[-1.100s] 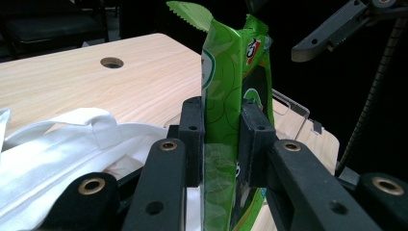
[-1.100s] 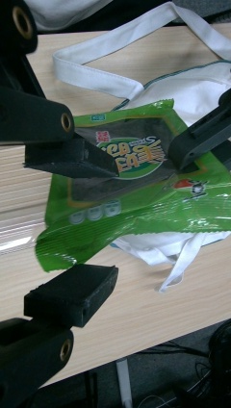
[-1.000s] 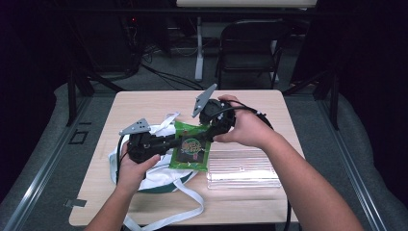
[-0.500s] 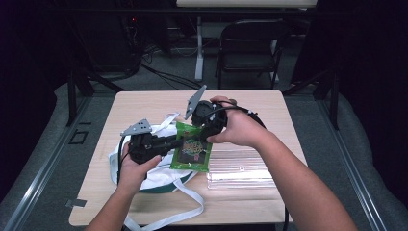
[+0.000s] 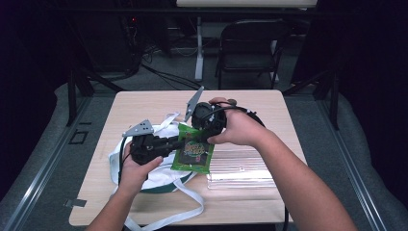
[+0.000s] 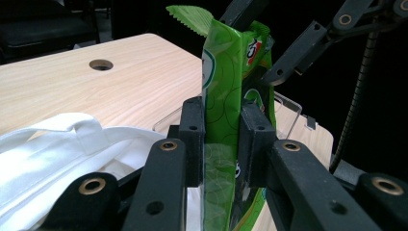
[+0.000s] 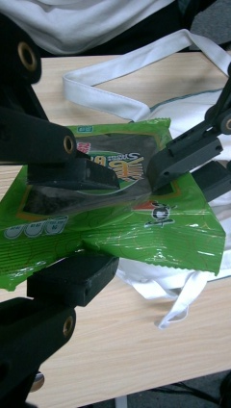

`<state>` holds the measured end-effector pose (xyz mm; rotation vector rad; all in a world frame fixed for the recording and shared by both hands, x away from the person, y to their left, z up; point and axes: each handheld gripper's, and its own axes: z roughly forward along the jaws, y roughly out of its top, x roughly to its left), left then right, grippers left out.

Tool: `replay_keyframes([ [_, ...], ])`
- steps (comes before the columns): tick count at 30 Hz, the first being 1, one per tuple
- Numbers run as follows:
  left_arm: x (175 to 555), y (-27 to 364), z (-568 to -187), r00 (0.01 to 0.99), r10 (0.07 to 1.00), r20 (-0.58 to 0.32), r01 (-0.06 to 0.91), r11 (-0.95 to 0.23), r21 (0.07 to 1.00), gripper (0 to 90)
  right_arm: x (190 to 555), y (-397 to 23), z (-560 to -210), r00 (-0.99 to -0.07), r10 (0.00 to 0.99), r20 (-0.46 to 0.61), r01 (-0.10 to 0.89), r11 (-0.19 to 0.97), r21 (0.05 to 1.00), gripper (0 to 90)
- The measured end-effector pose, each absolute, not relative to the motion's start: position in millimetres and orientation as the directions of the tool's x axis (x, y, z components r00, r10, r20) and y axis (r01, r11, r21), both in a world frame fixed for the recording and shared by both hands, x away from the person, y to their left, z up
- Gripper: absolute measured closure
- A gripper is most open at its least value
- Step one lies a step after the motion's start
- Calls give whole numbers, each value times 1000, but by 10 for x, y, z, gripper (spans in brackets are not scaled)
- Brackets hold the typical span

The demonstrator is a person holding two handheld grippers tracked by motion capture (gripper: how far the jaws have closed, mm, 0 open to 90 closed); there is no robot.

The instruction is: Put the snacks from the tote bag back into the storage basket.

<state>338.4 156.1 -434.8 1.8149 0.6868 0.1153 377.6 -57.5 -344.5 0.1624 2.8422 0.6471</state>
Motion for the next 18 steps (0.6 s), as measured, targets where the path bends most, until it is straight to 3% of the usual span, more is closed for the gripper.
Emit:
replay_keyframes([
  [5,3378,1551,-4345,830,500,-247,388,-201,899,749,3785,-581,-3438,-971,147,-189,55,904,425,675],
  [18,3372,1546,-4342,835,500,-232,375,-208,903,749,3792,-572,-3405,-979,94,-179,18,922,388,805],
])
